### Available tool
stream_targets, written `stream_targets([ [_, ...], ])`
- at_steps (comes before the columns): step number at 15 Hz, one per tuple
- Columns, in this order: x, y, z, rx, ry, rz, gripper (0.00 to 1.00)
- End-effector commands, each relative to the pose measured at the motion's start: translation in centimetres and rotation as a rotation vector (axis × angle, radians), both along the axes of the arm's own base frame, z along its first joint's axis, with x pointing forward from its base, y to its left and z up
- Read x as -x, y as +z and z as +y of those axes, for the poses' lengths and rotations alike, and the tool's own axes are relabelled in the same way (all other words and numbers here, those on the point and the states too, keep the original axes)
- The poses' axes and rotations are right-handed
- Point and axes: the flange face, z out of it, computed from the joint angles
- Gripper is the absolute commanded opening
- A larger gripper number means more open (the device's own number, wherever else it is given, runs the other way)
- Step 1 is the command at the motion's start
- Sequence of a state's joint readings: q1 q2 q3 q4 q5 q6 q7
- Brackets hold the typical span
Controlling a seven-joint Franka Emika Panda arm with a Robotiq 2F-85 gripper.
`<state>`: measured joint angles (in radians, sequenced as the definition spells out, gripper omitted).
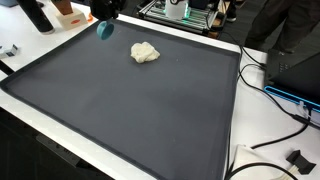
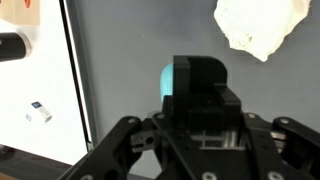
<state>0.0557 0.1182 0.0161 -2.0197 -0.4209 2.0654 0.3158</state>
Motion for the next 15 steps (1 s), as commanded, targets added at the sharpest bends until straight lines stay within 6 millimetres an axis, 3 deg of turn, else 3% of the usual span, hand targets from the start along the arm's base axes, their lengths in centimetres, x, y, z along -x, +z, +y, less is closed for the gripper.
stream_targets([
  [1, 0.0, -2.2, 1.0, 0.15, -0.116, -0.064, 0.25],
  [9, 0.4, -7.2, 2.2, 0.487, -0.342, -0.114, 0.25],
  [15, 0.6, -10.8, 2.3, 0.576, -0.425, -0.067, 0.25],
])
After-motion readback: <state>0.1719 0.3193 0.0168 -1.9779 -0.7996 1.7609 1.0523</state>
